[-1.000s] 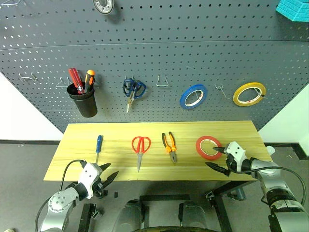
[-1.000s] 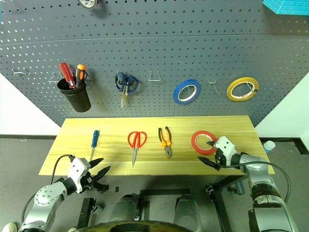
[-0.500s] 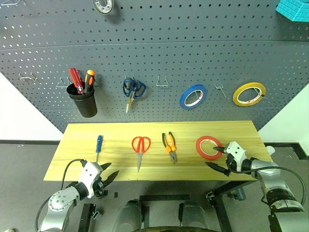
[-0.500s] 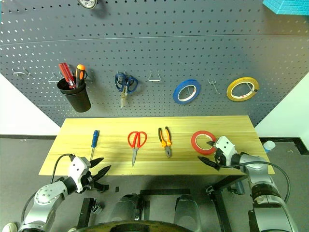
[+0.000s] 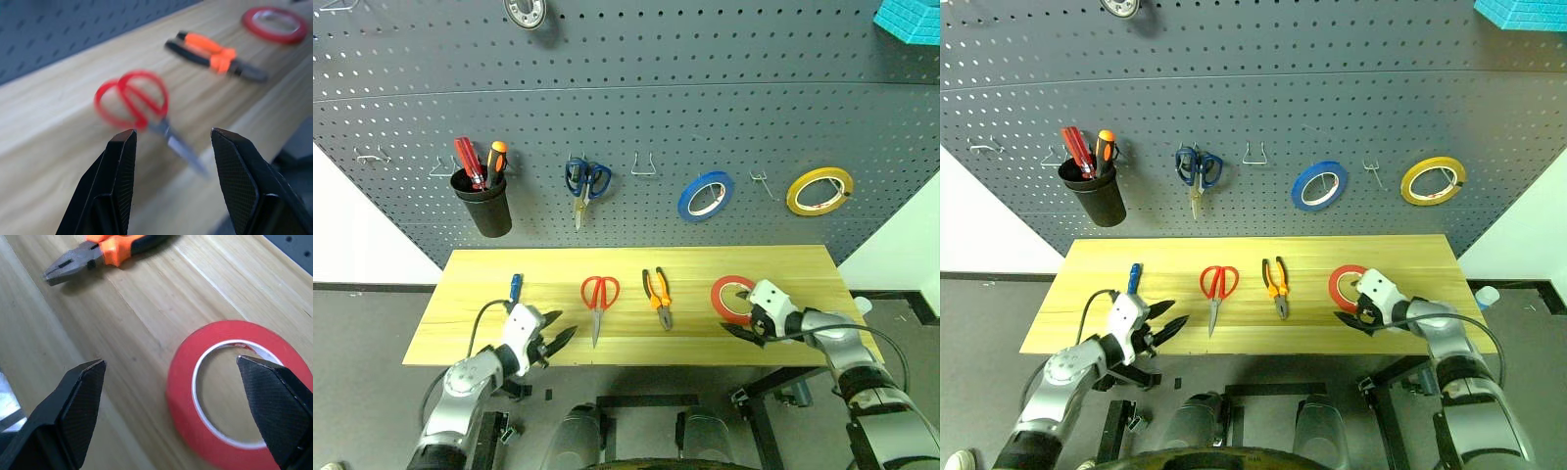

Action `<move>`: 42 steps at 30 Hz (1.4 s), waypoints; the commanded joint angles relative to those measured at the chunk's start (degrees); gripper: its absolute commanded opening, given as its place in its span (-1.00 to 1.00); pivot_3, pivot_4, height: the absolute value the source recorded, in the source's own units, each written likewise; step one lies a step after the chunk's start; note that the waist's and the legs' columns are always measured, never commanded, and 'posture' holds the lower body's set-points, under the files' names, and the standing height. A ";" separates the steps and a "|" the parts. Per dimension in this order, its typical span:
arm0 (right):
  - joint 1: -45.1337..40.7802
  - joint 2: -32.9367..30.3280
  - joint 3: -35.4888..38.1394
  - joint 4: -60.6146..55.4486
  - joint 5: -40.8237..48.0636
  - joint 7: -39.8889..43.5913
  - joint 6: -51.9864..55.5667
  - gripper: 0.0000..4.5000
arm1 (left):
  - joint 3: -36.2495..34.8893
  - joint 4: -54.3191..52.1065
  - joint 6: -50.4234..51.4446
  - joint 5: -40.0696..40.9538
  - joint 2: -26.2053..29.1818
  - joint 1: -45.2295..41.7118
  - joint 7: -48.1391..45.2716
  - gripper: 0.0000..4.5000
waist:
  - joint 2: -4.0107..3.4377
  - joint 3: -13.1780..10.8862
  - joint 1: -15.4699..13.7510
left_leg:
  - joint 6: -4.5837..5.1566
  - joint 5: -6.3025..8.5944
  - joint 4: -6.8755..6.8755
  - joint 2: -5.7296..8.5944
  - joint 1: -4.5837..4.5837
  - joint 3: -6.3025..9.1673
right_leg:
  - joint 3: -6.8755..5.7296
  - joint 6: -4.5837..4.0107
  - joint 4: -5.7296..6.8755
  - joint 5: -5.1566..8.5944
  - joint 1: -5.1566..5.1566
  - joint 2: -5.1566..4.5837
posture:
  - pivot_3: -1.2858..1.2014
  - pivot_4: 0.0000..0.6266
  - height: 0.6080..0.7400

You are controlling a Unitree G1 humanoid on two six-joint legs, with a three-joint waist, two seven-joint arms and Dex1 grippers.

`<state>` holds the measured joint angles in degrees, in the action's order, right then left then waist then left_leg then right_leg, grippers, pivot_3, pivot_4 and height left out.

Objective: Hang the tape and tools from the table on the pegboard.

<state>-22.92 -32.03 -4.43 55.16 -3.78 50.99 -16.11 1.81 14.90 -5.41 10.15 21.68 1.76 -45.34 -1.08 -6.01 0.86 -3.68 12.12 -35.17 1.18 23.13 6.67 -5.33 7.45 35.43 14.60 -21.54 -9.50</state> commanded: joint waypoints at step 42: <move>0.82 -2.76 -8.33 -9.09 -12.48 -13.58 10.35 -0.70 | 3.35 -1.92 -1.16 0.65 1.45 -4.04 -7.74 0.13 | 0.08 0.02 0.95 | 0.00 0.00 0.07 0.01 -0.55 -0.10 | 0.33 0.03 0.12 0.03 0.35 0.04 | 0.01 -0.75 1.00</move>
<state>-24.85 -32.64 -12.69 52.46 -14.46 40.84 -1.30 7.35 15.97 -4.26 10.14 22.52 -2.42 -54.32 -0.99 -5.99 1.81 -3.68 12.12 -35.09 1.19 22.68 6.57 -5.00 7.48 35.54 14.65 -21.30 -9.46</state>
